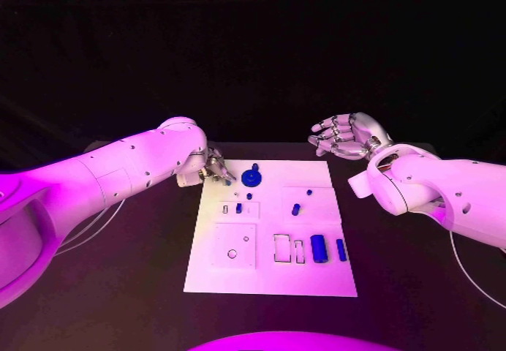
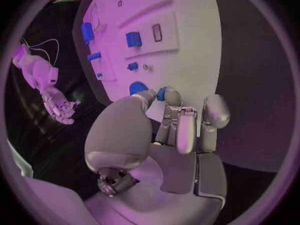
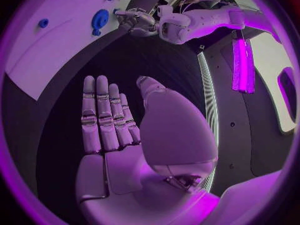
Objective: Assemble the parts on the task board
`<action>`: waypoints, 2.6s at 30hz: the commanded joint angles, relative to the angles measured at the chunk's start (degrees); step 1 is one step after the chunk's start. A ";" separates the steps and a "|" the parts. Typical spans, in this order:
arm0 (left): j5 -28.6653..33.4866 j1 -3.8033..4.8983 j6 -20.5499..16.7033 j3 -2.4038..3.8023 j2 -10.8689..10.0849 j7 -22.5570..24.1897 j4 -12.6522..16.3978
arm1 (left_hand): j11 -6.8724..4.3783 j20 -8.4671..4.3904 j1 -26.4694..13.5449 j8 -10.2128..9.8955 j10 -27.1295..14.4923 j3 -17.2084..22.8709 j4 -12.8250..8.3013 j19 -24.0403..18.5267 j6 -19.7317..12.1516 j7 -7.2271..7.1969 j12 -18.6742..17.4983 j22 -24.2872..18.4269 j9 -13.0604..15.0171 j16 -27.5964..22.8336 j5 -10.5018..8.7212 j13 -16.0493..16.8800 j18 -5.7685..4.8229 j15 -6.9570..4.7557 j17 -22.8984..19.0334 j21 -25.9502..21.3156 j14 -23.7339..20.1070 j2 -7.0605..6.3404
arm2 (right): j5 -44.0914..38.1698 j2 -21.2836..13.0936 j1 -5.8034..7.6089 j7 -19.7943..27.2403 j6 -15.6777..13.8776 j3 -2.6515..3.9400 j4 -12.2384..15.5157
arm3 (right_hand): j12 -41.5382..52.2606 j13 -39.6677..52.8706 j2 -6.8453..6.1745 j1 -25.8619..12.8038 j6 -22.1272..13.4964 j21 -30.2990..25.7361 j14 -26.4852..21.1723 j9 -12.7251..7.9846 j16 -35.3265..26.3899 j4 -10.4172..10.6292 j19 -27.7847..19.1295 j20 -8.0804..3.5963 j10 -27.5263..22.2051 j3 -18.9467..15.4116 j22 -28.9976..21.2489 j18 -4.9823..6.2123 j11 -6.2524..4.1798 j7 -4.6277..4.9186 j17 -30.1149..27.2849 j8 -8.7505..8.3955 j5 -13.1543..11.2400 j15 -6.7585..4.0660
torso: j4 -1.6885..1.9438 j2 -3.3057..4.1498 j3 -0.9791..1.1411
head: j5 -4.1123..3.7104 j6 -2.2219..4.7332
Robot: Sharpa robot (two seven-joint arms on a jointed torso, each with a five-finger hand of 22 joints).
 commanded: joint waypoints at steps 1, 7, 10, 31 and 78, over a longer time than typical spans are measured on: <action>0.37 -0.04 -1.72 -0.01 0.05 0.24 -0.01 | -0.41 -0.37 1.10 1.06 0.55 0.90 -0.06 0.12 0.49 -0.59 0.62 0.25 1.00 0.37 -0.03 0.37 0.31 -0.49 3.77 0.28 2.39 0.41 | -0.02 0.06 -0.05 0.56 0.96 0.01 -0.02 | -0.33 -0.13 -0.67 -0.08 -0.47 -0.30 -0.20 -0.06 -0.37 -0.12 -0.03 0.48 0.26 0.37 -0.13 0.23 0.17 2.02 -0.11 0.28 0.36 0.25 | 0.08 -0.02 0.00 | -0.05 -0.09; 1.61 -0.05 -3.44 0.00 -0.32 0.72 0.19 | -1.17 -0.86 3.03 4.05 1.41 3.86 -0.37 0.53 0.08 -1.44 1.01 0.86 4.98 0.59 -0.19 0.83 0.20 -1.16 4.18 0.59 2.60 1.07 | -0.02 0.08 -0.07 0.38 1.30 0.01 -0.08 | -0.34 -0.20 -0.68 -0.10 -0.46 -0.32 -0.21 -0.08 -0.43 -0.11 -0.05 0.49 0.28 0.38 -0.21 0.23 0.17 2.02 -0.15 0.31 0.36 0.26 | 0.09 -0.08 -0.04 | -0.13 -0.10; 2.11 -0.05 -3.95 0.01 -0.52 0.98 0.37 | -1.44 -1.06 3.97 5.54 1.83 6.46 -0.95 0.71 -0.53 -1.69 1.26 1.15 7.15 0.72 -0.29 1.10 0.14 -1.42 4.43 0.74 2.72 1.11 | -0.02 0.08 -0.10 0.21 1.56 0.01 -0.11 | -0.34 -0.28 -0.68 -0.14 -0.46 -0.33 -0.23 -0.09 -0.49 -0.11 -0.07 0.50 0.30 0.39 -0.29 0.22 0.18 2.02 -0.18 0.33 0.37 0.27 | 0.10 -0.08 -0.01 | -0.14 -0.11; 5.96 -0.03 -7.09 0.13 -7.10 0.40 9.76 | -2.17 -1.63 -2.40 9.48 4.75 26.51 -9.60 2.83 -0.43 -2.38 2.23 4.48 13.65 3.27 -0.18 0.66 -0.44 -2.03 9.55 2.63 4.48 -3.09 | -0.02 -0.33 -0.35 -0.70 2.87 -0.12 -0.24 | -0.38 -0.90 -0.70 -0.28 -0.52 -0.41 -0.41 -0.23 -0.97 -0.11 -0.31 0.61 0.37 0.47 -0.92 0.21 0.23 2.05 -0.45 0.44 0.60 0.37 | 0.42 -0.49 0.11 | 0.33 -0.63; -2.94 -4.86 -16.35 -1.44 -18.60 -0.99 31.36 | -2.86 -2.14 -9.57 9.50 8.04 34.04 -15.66 4.96 1.97 -3.06 5.15 7.48 13.93 4.74 0.25 4.28 -1.01 -2.61 12.65 4.39 5.39 -3.69 | -0.15 -1.78 -0.76 -1.13 3.24 -0.39 0.85 | -0.40 -1.47 -0.81 -0.19 -0.55 -0.41 -0.46 -0.36 -1.33 -0.22 -0.49 0.68 0.44 0.61 -1.50 0.23 0.26 2.07 -0.66 0.56 1.03 0.42 | 0.66 -0.60 0.18 | 1.35 -2.48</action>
